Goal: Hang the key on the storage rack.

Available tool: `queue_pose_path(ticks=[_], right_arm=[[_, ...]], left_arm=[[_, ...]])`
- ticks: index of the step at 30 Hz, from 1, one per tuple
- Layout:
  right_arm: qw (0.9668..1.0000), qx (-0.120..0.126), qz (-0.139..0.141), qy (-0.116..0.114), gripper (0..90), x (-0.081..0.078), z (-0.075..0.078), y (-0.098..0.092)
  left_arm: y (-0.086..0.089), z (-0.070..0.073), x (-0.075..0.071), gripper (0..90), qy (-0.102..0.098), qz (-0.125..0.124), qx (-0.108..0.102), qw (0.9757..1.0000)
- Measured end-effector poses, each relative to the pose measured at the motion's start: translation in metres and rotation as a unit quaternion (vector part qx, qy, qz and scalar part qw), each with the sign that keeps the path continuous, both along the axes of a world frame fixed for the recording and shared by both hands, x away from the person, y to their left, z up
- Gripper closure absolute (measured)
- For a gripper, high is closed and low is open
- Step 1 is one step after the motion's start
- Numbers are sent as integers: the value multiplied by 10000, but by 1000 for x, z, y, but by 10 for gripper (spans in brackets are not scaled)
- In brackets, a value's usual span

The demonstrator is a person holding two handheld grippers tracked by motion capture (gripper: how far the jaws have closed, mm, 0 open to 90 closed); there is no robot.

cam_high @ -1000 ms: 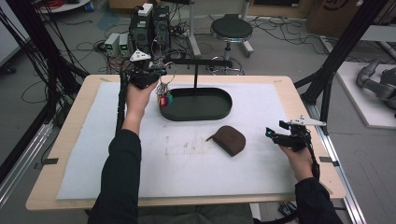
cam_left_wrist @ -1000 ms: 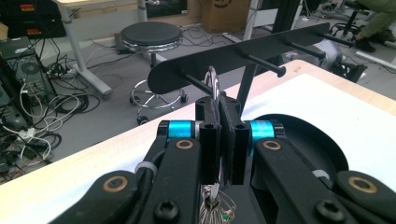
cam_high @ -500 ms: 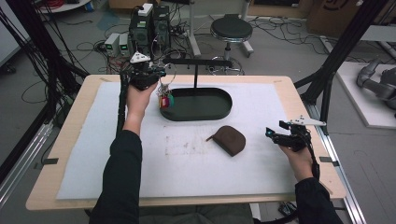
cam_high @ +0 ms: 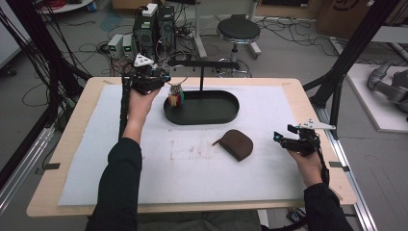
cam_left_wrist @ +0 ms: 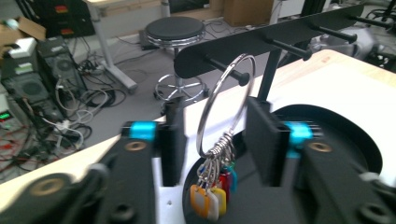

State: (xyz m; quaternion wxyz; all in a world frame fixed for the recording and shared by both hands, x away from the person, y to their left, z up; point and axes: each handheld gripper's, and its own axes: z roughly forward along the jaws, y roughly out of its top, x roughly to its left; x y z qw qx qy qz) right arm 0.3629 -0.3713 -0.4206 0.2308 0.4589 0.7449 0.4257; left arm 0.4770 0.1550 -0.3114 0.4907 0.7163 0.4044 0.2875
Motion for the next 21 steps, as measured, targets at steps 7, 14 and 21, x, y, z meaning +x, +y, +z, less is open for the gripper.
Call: queue_pose_path(ticks=[7, 14, 21], right_arm=[[10000, -12, 6, 3, 274, 0, 0, 1], [10000, -39, -7, -3, 274, 0, 0, 2], [10000, -64, -37, -15, 274, -1, 0, 2]], left_arm=[[7, -2, -34, 427, -197, -280, -27, 9994], [14, -6, -76, 376, -406, -459, 132, 9980], [20, -14, -111, 302, -606, -627, 104, 9961]])
